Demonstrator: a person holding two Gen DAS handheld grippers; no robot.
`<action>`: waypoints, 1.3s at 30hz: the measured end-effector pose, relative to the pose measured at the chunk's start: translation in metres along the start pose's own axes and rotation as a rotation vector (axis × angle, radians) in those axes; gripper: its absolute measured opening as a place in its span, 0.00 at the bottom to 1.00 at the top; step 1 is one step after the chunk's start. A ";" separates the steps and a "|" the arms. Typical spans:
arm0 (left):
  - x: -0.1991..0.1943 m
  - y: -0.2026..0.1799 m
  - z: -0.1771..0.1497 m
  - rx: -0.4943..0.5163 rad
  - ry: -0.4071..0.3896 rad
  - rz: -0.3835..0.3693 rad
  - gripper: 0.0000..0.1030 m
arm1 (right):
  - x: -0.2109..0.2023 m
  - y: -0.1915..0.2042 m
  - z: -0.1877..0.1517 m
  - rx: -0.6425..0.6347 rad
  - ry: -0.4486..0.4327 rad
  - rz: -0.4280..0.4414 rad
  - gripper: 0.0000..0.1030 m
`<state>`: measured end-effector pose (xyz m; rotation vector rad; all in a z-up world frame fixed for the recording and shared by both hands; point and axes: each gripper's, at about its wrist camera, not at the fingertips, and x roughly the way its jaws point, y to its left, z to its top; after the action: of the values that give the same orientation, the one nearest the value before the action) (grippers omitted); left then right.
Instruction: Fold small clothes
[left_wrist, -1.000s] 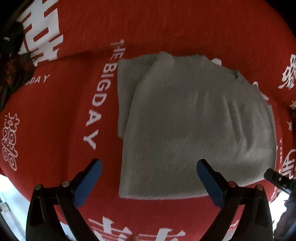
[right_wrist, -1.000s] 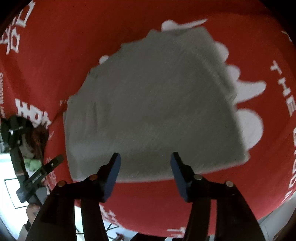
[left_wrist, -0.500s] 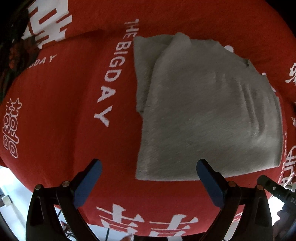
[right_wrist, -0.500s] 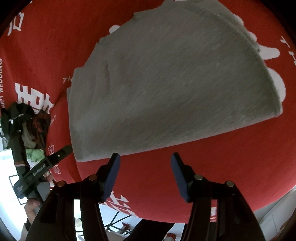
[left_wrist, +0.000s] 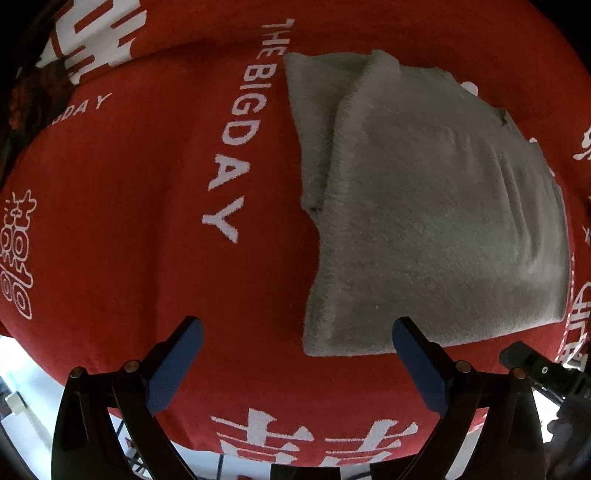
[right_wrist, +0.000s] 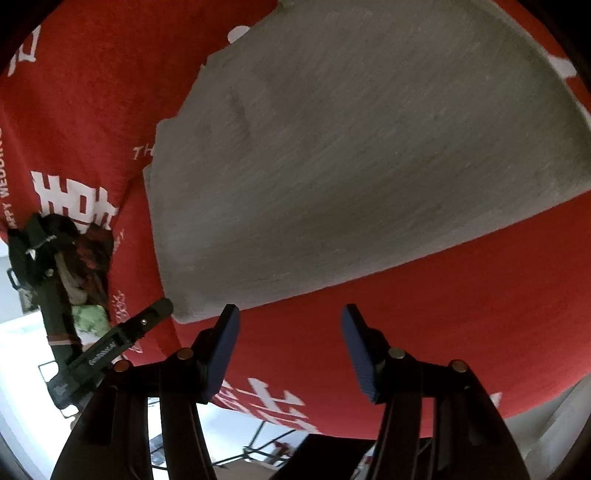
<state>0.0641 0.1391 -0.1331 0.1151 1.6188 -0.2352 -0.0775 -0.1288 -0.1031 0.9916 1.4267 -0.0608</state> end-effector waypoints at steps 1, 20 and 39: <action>0.000 0.001 0.000 -0.001 -0.001 -0.002 0.99 | 0.003 0.002 -0.001 0.008 0.003 0.012 0.59; 0.012 0.063 0.006 -0.104 0.012 -0.223 0.99 | 0.046 0.003 -0.011 0.233 -0.048 0.295 0.64; 0.029 0.062 0.046 -0.251 0.045 -0.657 0.99 | 0.061 0.015 0.010 0.454 -0.094 0.675 0.08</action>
<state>0.1206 0.1872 -0.1695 -0.6164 1.6757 -0.5301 -0.0480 -0.0947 -0.1477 1.7799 0.9457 0.0696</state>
